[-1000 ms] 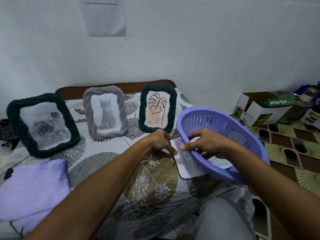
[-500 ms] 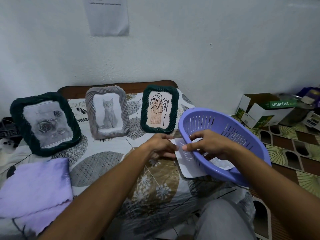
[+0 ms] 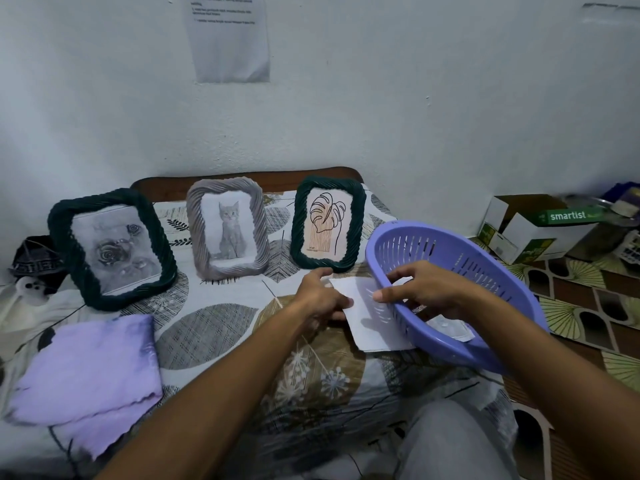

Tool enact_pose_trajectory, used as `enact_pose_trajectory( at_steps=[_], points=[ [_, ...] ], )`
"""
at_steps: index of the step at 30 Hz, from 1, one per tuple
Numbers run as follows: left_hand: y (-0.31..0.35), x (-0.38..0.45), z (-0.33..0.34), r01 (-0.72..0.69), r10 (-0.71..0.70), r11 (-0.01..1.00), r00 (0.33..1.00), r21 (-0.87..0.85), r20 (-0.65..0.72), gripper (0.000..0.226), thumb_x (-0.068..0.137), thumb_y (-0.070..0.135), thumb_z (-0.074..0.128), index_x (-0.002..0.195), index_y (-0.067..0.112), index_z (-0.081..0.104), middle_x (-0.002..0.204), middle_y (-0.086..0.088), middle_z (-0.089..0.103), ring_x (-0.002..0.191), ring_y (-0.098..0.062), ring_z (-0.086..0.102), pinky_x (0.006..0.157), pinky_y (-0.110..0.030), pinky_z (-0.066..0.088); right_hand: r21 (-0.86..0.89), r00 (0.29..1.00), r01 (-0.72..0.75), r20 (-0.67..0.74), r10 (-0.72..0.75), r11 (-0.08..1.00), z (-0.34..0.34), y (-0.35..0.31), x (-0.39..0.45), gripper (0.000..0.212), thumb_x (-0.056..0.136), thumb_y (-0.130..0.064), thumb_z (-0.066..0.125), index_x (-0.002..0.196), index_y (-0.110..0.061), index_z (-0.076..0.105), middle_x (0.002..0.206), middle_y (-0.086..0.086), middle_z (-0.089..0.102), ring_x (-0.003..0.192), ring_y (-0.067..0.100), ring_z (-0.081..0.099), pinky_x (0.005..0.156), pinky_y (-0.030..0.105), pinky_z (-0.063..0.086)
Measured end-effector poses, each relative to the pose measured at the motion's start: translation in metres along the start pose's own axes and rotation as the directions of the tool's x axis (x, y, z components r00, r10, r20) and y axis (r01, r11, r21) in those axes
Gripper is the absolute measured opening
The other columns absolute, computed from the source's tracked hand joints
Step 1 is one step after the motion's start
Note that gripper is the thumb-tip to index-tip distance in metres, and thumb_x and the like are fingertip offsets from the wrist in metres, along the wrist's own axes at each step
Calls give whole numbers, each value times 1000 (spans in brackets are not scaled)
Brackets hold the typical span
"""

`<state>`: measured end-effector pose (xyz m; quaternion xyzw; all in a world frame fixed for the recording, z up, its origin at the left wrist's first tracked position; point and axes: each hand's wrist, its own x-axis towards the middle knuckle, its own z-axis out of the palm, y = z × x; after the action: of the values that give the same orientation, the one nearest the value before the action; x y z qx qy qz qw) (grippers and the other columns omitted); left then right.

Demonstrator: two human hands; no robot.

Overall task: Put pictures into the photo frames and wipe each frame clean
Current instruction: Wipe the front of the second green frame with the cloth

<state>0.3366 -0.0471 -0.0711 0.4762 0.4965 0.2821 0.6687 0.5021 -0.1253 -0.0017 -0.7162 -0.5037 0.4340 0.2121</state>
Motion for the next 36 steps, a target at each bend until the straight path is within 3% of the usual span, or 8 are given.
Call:
enact_pose_trajectory(
  at_steps=[7,11,15,19,21,25,29,36],
  points=[
    [17,-27,-57,-58,61,996,997,66,-45,80,73,-14,72,138,21,42,114,-18,59,83,-35,69,62,-43,60,-92,995,32,-95,-40,995,9,-2,-3,46,74,-42,77,109,-15,63,94,5,66,79,21,64,62,29,54],
    [34,-51,-86,-134,133,990,991,-36,-26,77,75,-16,67,138,20,42,114,-19,61,88,-35,69,68,-45,60,-210,791,323,-475,-385,923,22,-16,5,40,79,-37,76,105,-9,66,95,9,68,86,24,64,78,43,55],
    [55,-73,-98,-211,213,971,977,-108,6,75,78,-13,66,139,21,41,106,-17,66,82,-32,71,66,-40,59,80,924,331,-229,-306,940,42,-45,1,30,88,-27,67,112,-9,63,97,7,71,83,25,69,66,31,58],
    [68,-84,-97,-252,253,958,967,-134,-4,74,78,-10,68,140,19,39,100,-15,69,82,-32,71,65,-39,59,504,977,209,-81,-196,838,45,-55,-4,21,89,-14,65,100,3,66,99,16,72,81,29,70,67,37,56],
    [69,-86,-90,-280,279,960,955,6,-98,71,78,-4,72,138,18,41,106,-16,65,85,-31,70,68,-41,60,572,976,214,-91,-198,792,39,-56,-6,12,87,-9,66,91,2,67,93,18,72,75,29,68,61,34,54],
    [74,-86,-64,-455,604,767,751,453,-267,30,82,24,74,107,17,59,101,-4,63,91,-19,62,76,-36,58,565,965,260,-122,-232,783,27,-59,-13,10,84,-7,67,87,2,67,73,10,70,63,22,67,63,34,53],
    [92,-93,-36,-321,329,939,943,124,-53,36,90,37,63,106,5,62,102,-19,66,84,-27,67,74,-43,59,464,947,321,-146,-286,826,24,-61,-19,15,82,-10,71,92,1,71,82,13,73,66,20,69,60,31,54],
    [99,-84,-25,-222,228,967,973,-128,30,45,82,30,73,108,-4,62,103,-23,68,80,-29,71,65,-38,59,250,889,457,-173,-424,854,26,-63,-29,19,78,-17,76,97,-17,76,86,1,76,81,17,71,73,36,58]
  ],
)
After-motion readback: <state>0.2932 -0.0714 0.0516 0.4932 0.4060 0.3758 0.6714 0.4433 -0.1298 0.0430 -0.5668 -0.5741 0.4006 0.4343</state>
